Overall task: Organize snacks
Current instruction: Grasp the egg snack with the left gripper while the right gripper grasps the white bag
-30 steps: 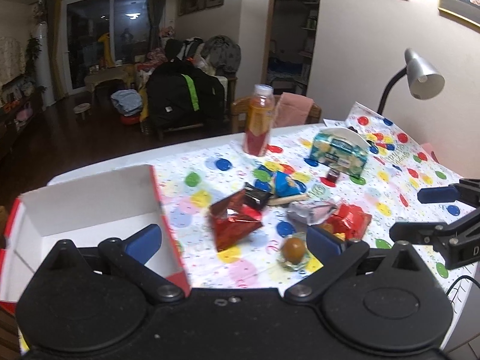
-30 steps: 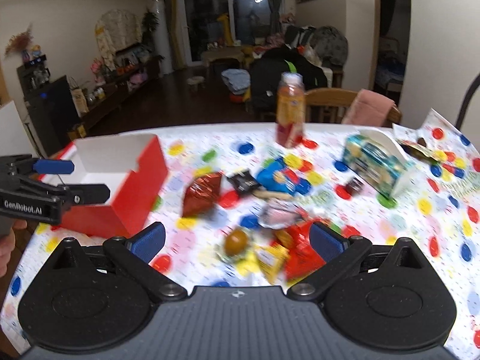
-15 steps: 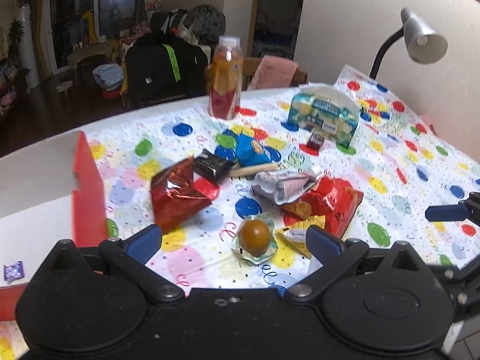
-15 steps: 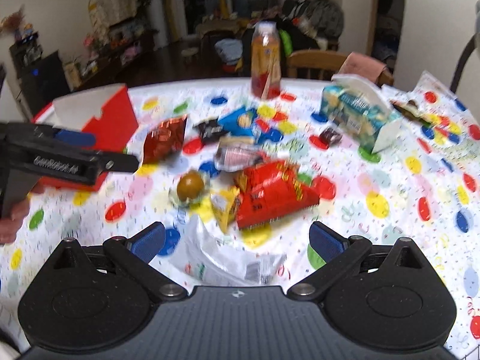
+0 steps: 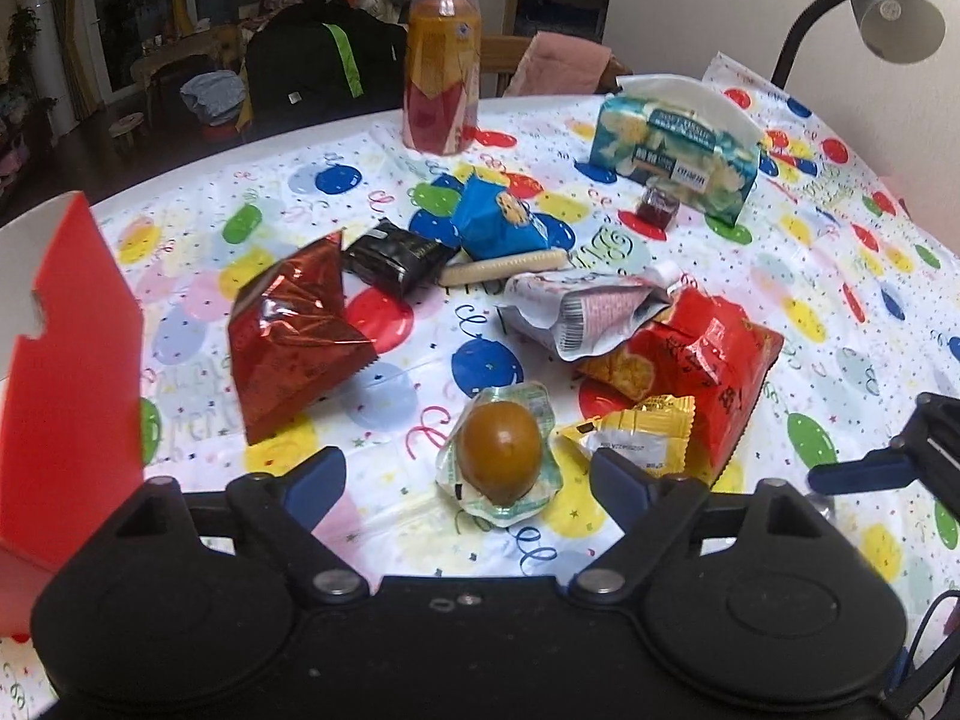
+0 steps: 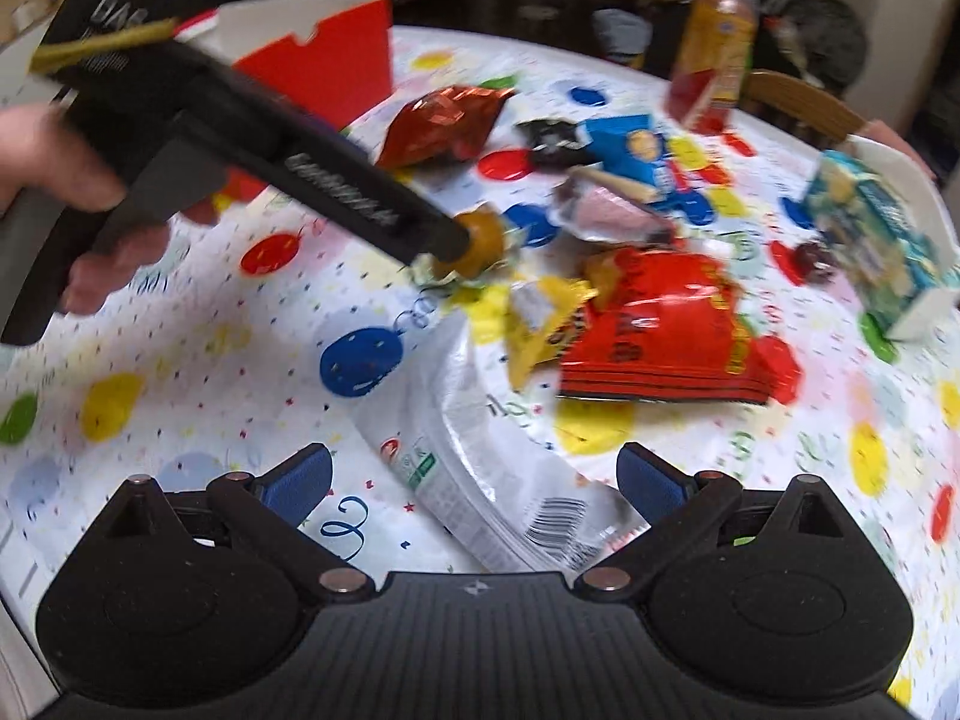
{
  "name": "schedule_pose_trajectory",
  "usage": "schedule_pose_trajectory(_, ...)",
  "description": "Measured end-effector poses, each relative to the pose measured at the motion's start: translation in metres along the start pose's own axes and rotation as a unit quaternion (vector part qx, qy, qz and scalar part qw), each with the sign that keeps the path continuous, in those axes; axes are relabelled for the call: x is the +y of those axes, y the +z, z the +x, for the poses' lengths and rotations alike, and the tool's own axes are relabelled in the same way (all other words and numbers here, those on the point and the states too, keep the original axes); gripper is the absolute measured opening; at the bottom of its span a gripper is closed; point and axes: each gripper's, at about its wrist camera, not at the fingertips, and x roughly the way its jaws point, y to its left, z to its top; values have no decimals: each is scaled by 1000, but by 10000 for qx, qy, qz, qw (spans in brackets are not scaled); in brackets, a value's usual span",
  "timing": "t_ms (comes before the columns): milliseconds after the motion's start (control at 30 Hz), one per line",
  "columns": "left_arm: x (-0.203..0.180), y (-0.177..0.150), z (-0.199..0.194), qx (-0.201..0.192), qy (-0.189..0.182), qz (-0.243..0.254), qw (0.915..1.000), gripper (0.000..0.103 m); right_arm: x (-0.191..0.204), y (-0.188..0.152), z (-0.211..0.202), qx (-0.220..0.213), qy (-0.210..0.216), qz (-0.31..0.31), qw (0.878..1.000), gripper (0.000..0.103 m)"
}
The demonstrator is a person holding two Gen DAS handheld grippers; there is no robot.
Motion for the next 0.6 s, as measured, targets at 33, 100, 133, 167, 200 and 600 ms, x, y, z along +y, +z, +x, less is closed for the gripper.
schedule_pose_trajectory(33,0,1,3,31,10,4,10000,85,1,1,4,36,53,-56,10000,96)
schedule_pose_trajectory(100,1,3,11,105,5,-49,9999,80,1,3,12,111,111,-170,9997,93)
schedule_pose_trajectory(133,2,3,14,142,-14,-83,9999,77,2,4,15,134,133,-255,9995,91)
schedule_pose_trajectory(167,2,4,17,171,-36,-109,9998,77,2,4,17,154,157,-339,9992,89)
schedule_pose_trajectory(200,2,4,20,195,-69,-122,9997,76,3,5,19,183,179,-418,9988,87)
schedule_pose_trajectory(600,1,8,41,397,-403,-132,9983,56,10,2,25,263,235,-786,9963,58)
